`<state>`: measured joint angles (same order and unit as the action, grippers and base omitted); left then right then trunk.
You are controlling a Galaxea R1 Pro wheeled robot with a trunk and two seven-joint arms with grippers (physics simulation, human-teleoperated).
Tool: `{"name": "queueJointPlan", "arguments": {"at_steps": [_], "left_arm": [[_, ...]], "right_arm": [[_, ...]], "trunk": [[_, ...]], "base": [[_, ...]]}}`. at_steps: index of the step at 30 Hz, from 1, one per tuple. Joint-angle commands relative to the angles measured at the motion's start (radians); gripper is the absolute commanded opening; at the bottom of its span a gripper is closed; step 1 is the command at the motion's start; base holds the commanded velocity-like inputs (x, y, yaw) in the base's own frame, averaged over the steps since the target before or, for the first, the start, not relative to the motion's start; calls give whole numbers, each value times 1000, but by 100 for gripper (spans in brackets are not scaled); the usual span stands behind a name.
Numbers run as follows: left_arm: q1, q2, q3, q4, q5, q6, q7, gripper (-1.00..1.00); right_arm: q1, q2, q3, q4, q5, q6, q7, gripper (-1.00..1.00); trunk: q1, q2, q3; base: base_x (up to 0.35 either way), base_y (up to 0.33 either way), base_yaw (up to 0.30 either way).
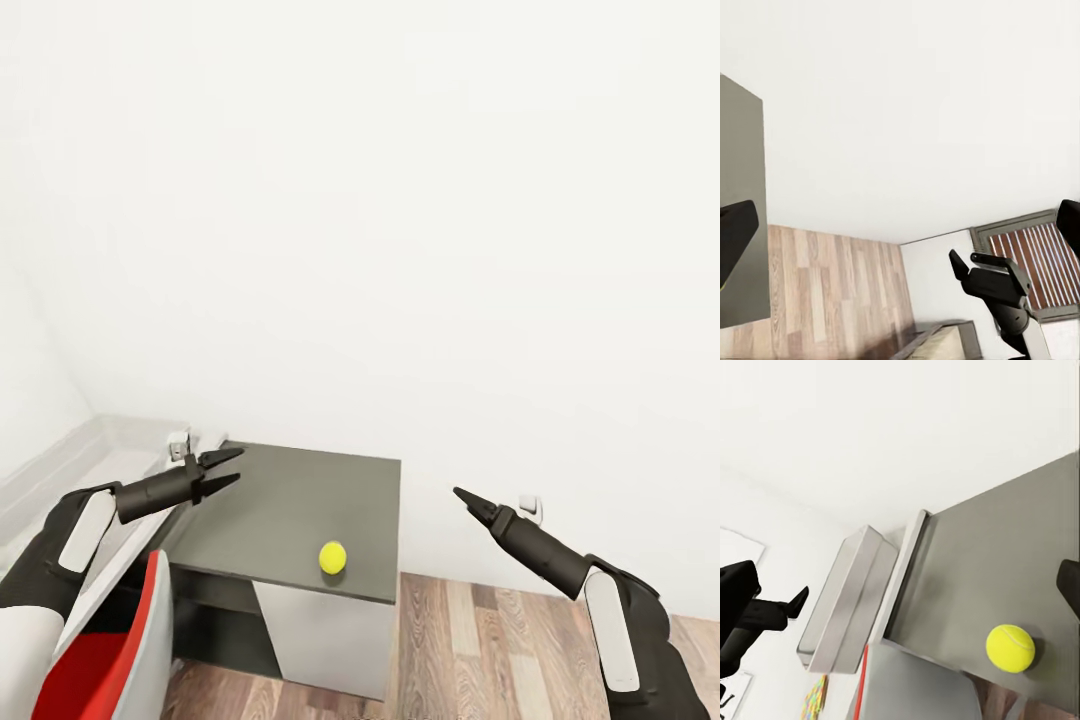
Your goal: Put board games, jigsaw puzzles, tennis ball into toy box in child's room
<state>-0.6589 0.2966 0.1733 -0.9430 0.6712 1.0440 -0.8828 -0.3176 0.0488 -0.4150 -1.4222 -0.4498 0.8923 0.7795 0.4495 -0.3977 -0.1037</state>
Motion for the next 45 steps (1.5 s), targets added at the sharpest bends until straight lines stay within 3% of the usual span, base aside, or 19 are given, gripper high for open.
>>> {"name": "queueJointPlan", "arguments": {"at_steps": [1, 45], "left_arm": [[-1, 0, 1, 0, -4, 3, -5, 100], [-1, 1, 2, 0, -6, 3, -5, 100]], "right_arm": [[-1, 1, -2, 0, 2, 5, 4, 100], [-1, -2, -4, 21, 2, 1, 3, 100]], "trunk": [[0, -2, -2], [0, -2, -2]], "base": [[-84, 0, -279], [-91, 0, -279]]}}
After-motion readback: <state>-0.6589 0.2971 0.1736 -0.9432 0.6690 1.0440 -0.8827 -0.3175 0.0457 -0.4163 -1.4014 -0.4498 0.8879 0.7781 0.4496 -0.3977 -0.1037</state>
